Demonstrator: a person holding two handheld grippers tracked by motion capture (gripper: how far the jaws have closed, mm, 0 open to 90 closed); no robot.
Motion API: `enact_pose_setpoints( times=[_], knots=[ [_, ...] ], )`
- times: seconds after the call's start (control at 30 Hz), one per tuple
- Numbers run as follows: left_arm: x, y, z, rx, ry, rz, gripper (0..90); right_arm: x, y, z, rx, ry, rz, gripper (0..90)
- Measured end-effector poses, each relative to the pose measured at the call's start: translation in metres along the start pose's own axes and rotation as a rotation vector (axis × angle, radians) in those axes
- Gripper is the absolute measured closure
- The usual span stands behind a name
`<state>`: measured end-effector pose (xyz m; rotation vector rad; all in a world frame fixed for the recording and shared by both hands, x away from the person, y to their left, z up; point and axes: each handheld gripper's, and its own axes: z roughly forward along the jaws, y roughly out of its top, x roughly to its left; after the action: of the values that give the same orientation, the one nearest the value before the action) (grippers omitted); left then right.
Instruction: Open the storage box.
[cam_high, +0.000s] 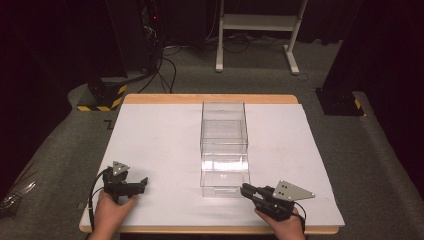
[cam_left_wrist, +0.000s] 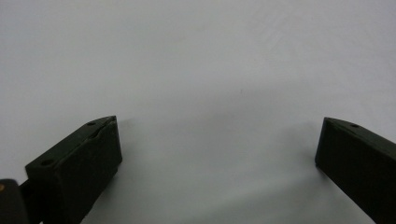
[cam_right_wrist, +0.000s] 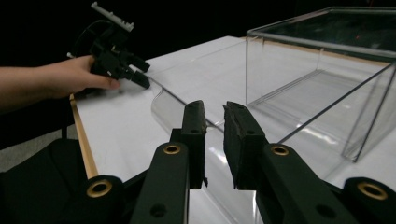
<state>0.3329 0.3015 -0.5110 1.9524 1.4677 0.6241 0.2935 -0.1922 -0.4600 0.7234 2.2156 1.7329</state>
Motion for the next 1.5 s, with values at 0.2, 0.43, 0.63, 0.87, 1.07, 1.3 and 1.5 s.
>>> enact_pose_setpoints(
  times=[0.2, 0.43, 0.63, 0.87, 1.07, 1.3, 1.5],
  knots=[
    [0.0, 0.0, 0.0, 0.0, 0.0, -0.001, 0.5, -0.008, 0.004, -0.01, -0.044, -0.038, 0.009, 76.4],
    [0.0, 0.0, 0.0, 0.0, 0.001, 0.002, 0.5, -0.017, 0.005, -0.022, -0.078, -0.109, 0.012, 73.1],
    [0.0, 0.0, 0.0, 0.0, 0.001, 0.002, 0.5, -0.027, 0.002, -0.03, -0.077, -0.207, 0.006, 68.5],
    [0.0, 0.0, 0.0, 0.002, 0.0, 0.003, 0.5, -0.043, -0.008, -0.039, -0.048, -0.338, 0.02, 62.4],
    [0.0, 0.0, 0.0, 0.001, 0.0, 0.002, 0.5, -0.056, -0.021, -0.042, 0.042, -0.458, 0.025, 51.9],
    [0.0, 0.0, 0.0, 0.0, 0.001, 0.004, 0.5, -0.072, -0.04, -0.031, 0.259, -0.565, 0.072, 36.3],
    [0.0, 0.0, 0.0, 0.0, 0.0, 0.0, 0.5, -0.073, -0.039, -0.026, 0.307, -0.57, 0.067, 33.6]
  ],
)
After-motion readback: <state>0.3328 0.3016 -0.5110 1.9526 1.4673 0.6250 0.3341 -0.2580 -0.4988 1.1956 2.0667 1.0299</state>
